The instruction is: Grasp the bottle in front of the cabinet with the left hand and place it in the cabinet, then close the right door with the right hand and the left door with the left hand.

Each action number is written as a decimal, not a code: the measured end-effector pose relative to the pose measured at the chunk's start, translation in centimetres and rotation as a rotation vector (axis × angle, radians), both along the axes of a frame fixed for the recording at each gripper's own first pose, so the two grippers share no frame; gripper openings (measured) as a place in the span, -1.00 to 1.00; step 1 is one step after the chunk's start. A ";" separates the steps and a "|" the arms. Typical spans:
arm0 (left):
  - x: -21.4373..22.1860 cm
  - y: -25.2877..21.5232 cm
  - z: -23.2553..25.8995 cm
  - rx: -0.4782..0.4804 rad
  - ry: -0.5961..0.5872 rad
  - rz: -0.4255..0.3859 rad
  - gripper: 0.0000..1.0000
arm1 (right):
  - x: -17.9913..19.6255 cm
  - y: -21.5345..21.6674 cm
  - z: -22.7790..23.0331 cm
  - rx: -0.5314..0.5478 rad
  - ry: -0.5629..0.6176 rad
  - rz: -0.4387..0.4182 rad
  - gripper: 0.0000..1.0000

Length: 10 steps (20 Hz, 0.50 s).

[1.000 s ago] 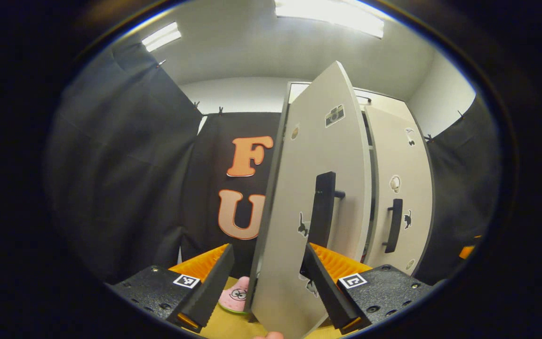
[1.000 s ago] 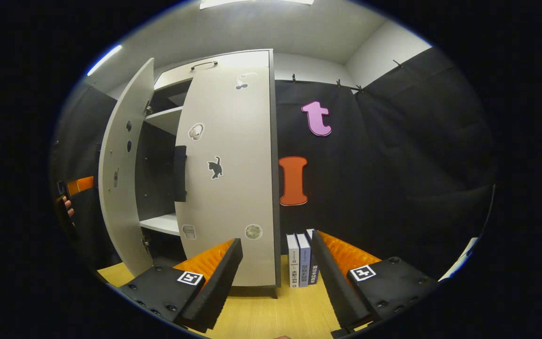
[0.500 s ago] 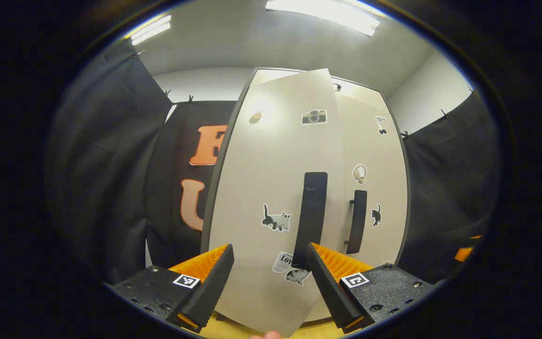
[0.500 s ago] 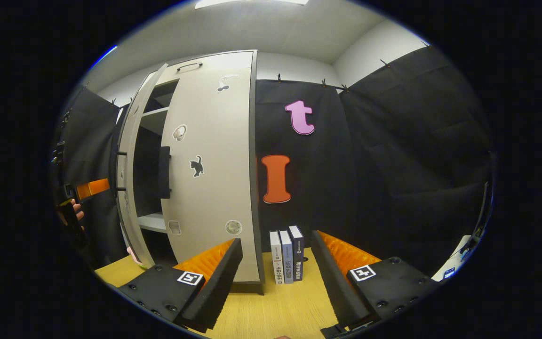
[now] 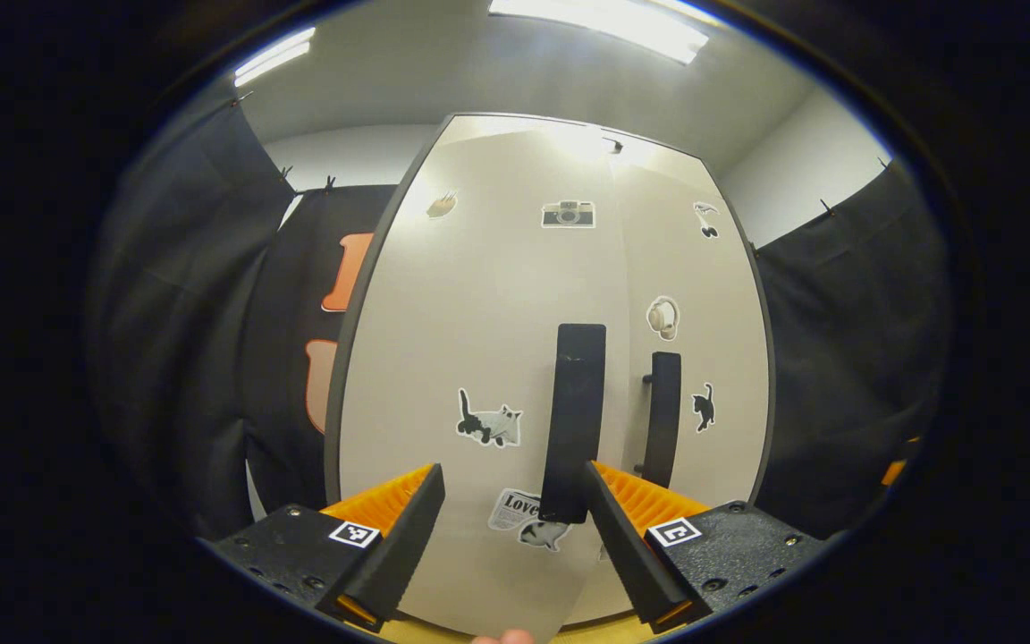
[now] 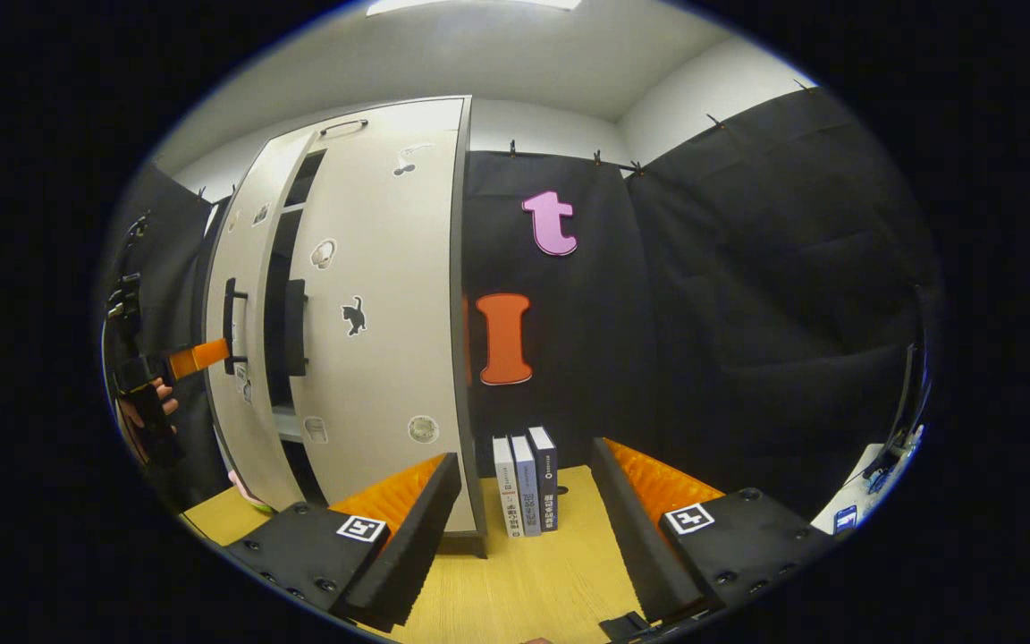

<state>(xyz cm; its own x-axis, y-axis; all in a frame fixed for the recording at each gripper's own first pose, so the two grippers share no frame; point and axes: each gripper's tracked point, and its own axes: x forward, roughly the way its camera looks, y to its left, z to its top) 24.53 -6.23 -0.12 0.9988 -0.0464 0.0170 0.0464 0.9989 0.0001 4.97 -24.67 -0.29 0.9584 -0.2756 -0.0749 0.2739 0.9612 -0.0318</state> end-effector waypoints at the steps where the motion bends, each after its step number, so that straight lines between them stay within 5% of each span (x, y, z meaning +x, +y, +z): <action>1: 0.5 -0.2 -0.2 -0.012 0.003 -0.001 0.86 | -0.1 -0.2 0.0 -0.003 0.002 -0.007 0.94; 10: 3.1 -0.8 -1.1 -0.039 0.003 -0.011 0.88 | -1.3 -0.9 0.2 -0.011 0.002 -0.037 0.94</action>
<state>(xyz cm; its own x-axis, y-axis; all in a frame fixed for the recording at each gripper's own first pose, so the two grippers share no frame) 27.59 -7.05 -1.24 0.9982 -0.0572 0.0165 0.0578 0.9976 -0.0393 3.69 -25.61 -0.10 0.9474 -0.3115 -0.0736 0.3090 0.9501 -0.0428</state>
